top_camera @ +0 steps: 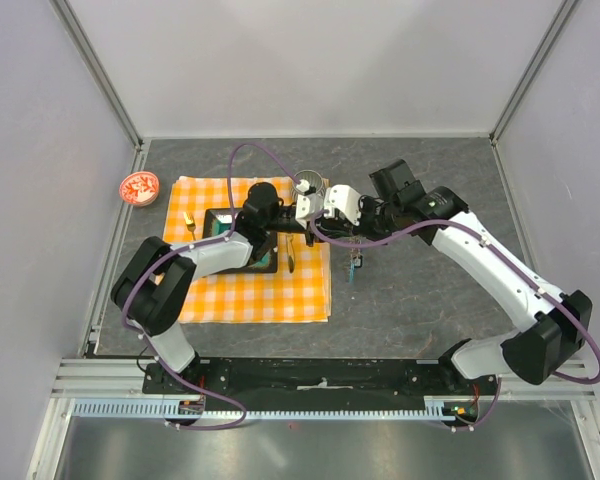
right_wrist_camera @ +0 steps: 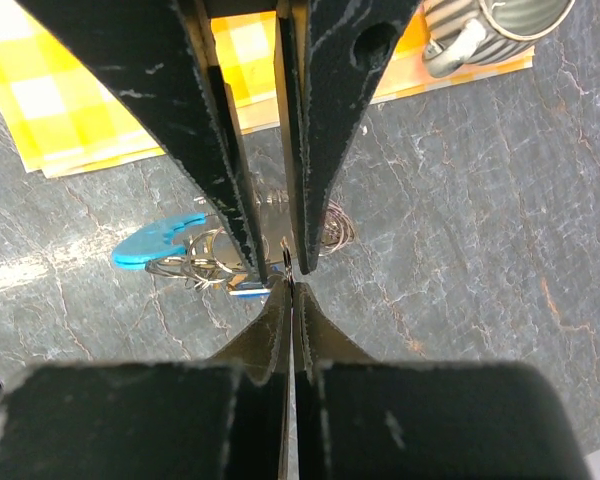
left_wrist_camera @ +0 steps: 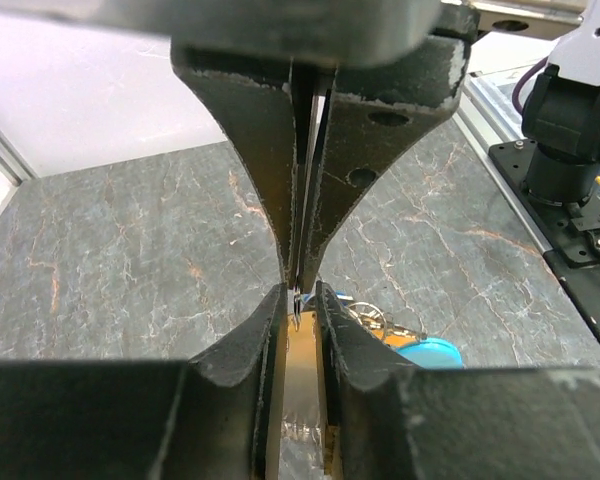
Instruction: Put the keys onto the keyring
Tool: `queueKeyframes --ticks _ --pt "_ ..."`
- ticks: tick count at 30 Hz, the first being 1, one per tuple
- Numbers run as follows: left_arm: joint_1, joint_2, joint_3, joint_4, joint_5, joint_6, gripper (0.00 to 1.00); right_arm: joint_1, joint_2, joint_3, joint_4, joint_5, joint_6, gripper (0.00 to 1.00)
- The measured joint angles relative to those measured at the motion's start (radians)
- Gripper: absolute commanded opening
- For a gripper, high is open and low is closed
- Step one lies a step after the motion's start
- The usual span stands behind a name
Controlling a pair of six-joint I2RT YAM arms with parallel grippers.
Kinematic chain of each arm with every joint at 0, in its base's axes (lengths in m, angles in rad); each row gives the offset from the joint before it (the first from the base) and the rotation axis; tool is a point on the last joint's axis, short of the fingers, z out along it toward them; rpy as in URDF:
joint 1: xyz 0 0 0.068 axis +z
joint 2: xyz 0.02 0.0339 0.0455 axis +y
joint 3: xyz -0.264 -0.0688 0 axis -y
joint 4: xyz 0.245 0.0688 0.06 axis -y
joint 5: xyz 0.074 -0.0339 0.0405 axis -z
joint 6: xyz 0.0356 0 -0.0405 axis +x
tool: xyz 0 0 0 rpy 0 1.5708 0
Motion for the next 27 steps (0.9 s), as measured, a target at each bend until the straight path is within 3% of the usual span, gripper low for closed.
queueKeyframes --ticks 20,27 --pt "-0.006 -0.009 0.000 -0.075 -0.025 0.056 0.25 -0.003 -0.020 -0.004 0.016 -0.017 0.001 0.00" --pt "-0.009 -0.009 0.000 -0.025 -0.025 0.039 0.11 -0.003 -0.021 -0.005 0.024 -0.023 0.000 0.00"
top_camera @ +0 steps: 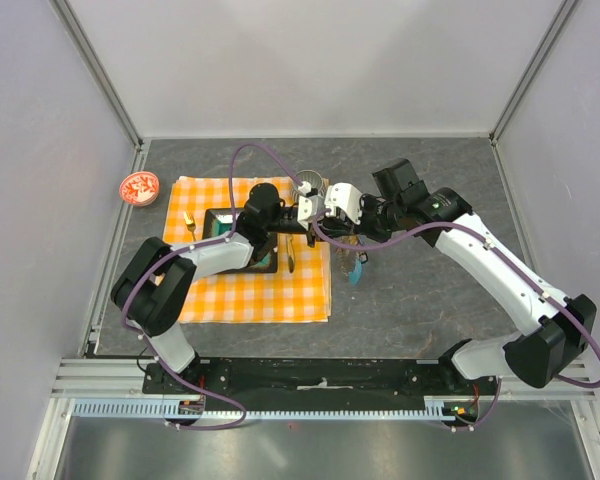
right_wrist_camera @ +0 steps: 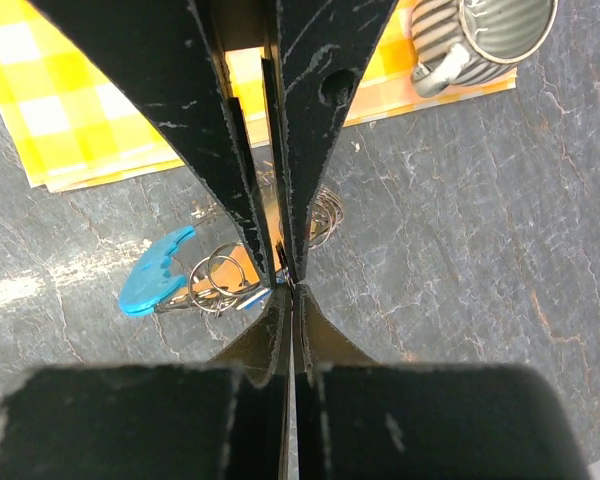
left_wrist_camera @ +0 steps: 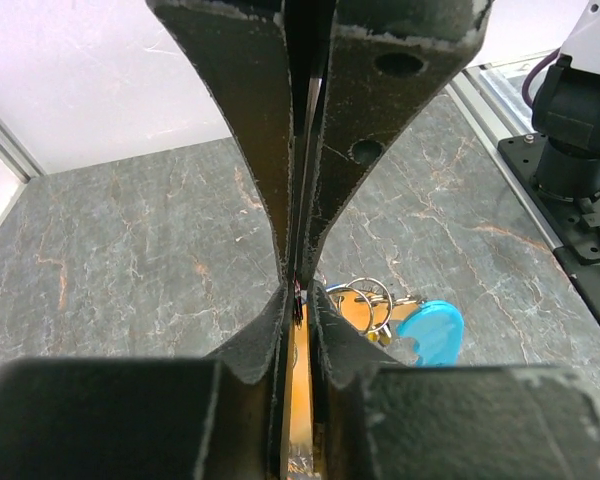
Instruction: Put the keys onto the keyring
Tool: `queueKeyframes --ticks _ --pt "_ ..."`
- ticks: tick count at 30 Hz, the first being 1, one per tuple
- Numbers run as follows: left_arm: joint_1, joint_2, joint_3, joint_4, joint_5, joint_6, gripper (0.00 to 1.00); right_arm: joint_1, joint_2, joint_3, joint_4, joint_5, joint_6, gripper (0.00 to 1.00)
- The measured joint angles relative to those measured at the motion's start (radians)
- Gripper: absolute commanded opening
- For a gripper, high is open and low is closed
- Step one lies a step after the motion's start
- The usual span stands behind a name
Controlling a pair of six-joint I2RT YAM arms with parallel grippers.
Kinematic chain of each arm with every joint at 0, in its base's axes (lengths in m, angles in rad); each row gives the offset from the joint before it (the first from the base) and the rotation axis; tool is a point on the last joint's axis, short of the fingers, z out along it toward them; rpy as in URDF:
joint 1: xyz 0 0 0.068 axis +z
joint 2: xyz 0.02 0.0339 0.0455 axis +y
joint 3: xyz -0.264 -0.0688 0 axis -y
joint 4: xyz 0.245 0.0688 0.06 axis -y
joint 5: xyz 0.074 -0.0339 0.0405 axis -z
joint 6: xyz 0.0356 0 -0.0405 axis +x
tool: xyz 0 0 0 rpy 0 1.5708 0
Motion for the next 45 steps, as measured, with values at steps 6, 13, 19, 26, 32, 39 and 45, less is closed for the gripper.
queueKeyframes --ticks 6,13,19,26,32,39,45 --pt "-0.002 0.000 -0.001 0.005 -0.002 -0.006 0.02 0.000 -0.002 -0.001 -0.002 -0.001 0.000 0.00" --pt "-0.002 0.000 -0.001 -0.003 -0.008 -0.006 0.02 0.000 -0.003 -0.006 0.002 0.002 0.014 0.09" --pt "-0.005 -0.012 -0.042 0.050 -0.065 -0.023 0.02 0.000 -0.069 -0.088 0.116 0.025 0.122 0.35" --pt "-0.008 -0.003 -0.127 0.269 -0.131 -0.165 0.02 -0.008 -0.332 -0.348 0.372 0.089 0.365 0.40" --pt "-0.008 0.055 -0.134 0.390 -0.157 -0.306 0.02 -0.011 -0.527 -0.626 0.622 0.176 0.604 0.41" --pt "-0.008 0.085 -0.150 0.406 -0.175 -0.376 0.02 -0.020 -0.675 -0.882 0.888 0.251 0.810 0.45" --pt "-0.008 0.085 -0.151 0.417 -0.178 -0.390 0.02 -0.079 -0.656 -0.935 1.077 0.205 0.898 0.45"
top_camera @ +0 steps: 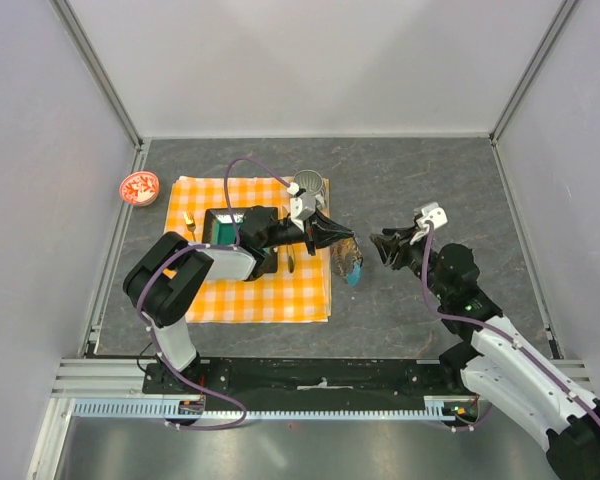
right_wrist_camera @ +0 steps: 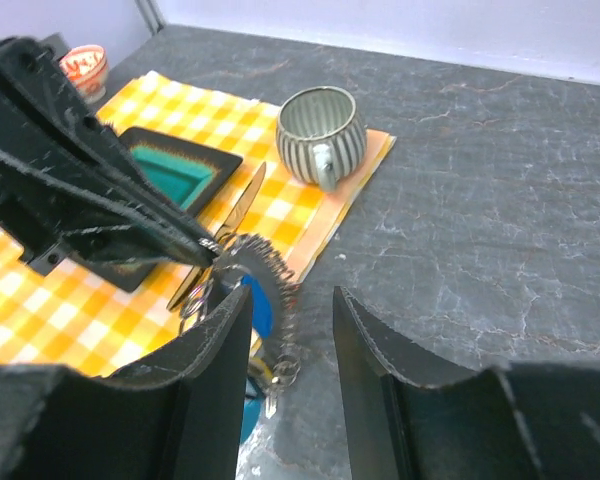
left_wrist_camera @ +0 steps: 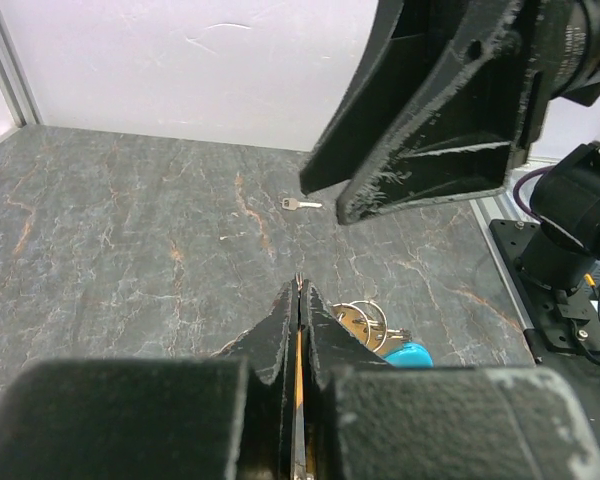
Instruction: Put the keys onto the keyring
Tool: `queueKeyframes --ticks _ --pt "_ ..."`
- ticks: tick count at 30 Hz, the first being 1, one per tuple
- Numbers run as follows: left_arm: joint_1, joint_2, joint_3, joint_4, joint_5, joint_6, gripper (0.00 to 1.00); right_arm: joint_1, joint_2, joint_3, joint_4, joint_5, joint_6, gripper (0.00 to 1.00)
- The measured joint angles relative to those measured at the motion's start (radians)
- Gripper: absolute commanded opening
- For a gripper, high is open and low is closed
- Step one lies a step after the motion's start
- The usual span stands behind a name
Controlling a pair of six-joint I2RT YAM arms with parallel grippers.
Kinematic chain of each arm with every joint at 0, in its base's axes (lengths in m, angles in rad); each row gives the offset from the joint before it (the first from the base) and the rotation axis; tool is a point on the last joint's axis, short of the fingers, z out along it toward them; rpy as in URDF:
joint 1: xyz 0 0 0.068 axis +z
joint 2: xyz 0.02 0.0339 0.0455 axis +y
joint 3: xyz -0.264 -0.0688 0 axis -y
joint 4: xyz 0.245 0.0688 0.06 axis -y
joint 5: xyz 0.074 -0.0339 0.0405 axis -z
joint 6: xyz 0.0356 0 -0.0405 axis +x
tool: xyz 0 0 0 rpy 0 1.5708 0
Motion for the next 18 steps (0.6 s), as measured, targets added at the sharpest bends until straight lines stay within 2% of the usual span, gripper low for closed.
queueKeyframes --ticks 7,12,18 --pt "0.000 0.000 -0.002 0.000 0.001 -0.003 0.02 -0.127 0.091 -0.034 0.169 -0.157 0.105 0.45" --pt "0.000 0.000 -0.002 0.001 0.002 -0.003 0.02 -0.135 0.157 -0.035 0.230 -0.278 0.143 0.44" --pt "0.000 0.000 -0.002 0.001 0.008 -0.012 0.02 -0.140 0.187 -0.054 0.278 -0.331 0.163 0.43"
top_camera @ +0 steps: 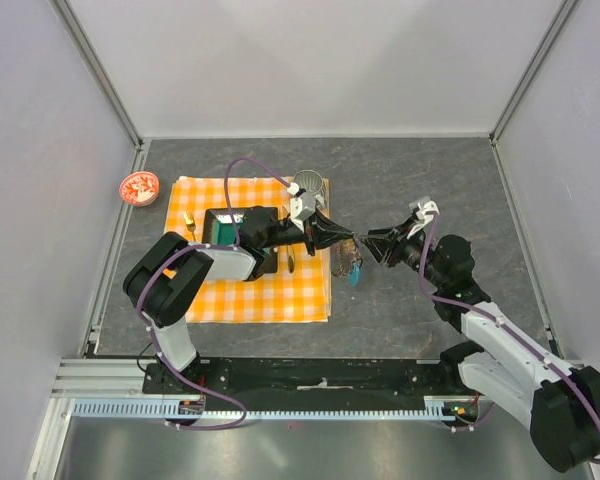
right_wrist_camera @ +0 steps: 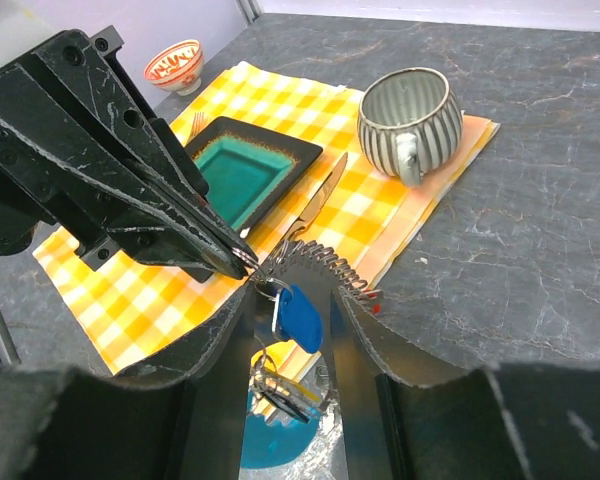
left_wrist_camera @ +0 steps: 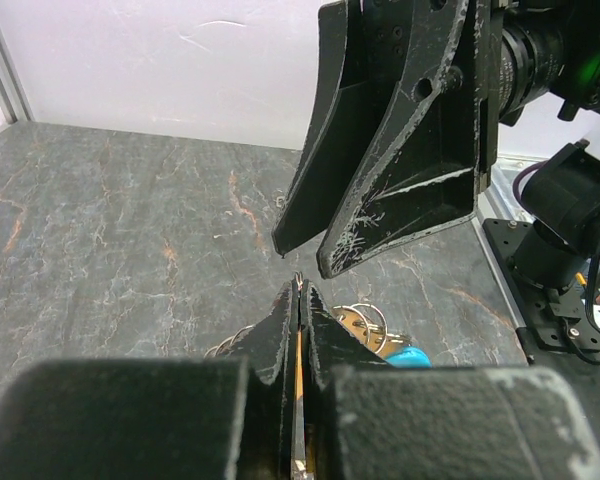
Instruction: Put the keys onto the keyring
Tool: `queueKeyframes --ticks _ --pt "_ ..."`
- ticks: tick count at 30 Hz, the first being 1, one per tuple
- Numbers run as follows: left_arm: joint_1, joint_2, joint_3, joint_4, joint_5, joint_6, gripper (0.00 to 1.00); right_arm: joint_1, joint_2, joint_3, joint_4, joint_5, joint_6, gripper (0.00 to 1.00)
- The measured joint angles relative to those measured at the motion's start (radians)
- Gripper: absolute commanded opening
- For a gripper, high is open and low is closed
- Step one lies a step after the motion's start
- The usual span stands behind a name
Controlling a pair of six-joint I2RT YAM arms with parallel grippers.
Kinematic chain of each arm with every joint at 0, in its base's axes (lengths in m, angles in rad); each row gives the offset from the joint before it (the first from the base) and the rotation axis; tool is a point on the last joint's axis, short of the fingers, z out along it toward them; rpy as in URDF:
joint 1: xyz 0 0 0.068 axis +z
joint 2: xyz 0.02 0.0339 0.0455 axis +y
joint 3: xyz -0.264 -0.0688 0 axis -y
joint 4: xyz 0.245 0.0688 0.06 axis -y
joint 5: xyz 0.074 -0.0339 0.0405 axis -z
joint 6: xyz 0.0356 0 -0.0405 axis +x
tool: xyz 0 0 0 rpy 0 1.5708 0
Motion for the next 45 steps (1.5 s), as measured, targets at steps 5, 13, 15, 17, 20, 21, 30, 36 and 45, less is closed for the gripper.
queueKeyframes --ticks 5,13,15,17,20,21,30,36,45 --pt "0.000 0.000 0.000 0.001 0.008 -0.006 0.02 -0.012 0.027 -0.005 0.031 -0.032 0.002 0.43" --pt "0.000 0.000 0.002 0.006 0.055 -0.017 0.02 -0.043 0.055 -0.023 0.051 -0.120 0.002 0.44" --pt "0.000 0.000 0.005 0.006 0.077 -0.019 0.02 -0.058 0.058 -0.023 0.053 -0.150 -0.003 0.44" --pt "0.000 0.000 0.011 0.006 0.095 -0.021 0.02 -0.075 0.060 -0.023 0.052 -0.183 -0.008 0.44" --pt "0.000 0.000 0.017 0.007 0.115 -0.027 0.02 -0.090 0.062 -0.023 0.053 -0.226 -0.016 0.42" --pt "0.000 0.000 0.019 0.008 0.124 -0.029 0.02 -0.092 0.065 -0.023 0.054 -0.241 -0.019 0.42" --pt "0.000 0.000 0.029 0.008 0.156 -0.043 0.02 -0.097 0.094 -0.023 0.094 -0.342 -0.024 0.40" --pt "0.000 0.000 0.043 0.009 0.185 -0.054 0.02 -0.103 0.094 -0.023 0.123 -0.380 -0.029 0.18" --pt "0.002 0.000 0.059 0.014 0.229 -0.090 0.02 -0.114 0.110 -0.023 0.154 -0.418 -0.024 0.00"
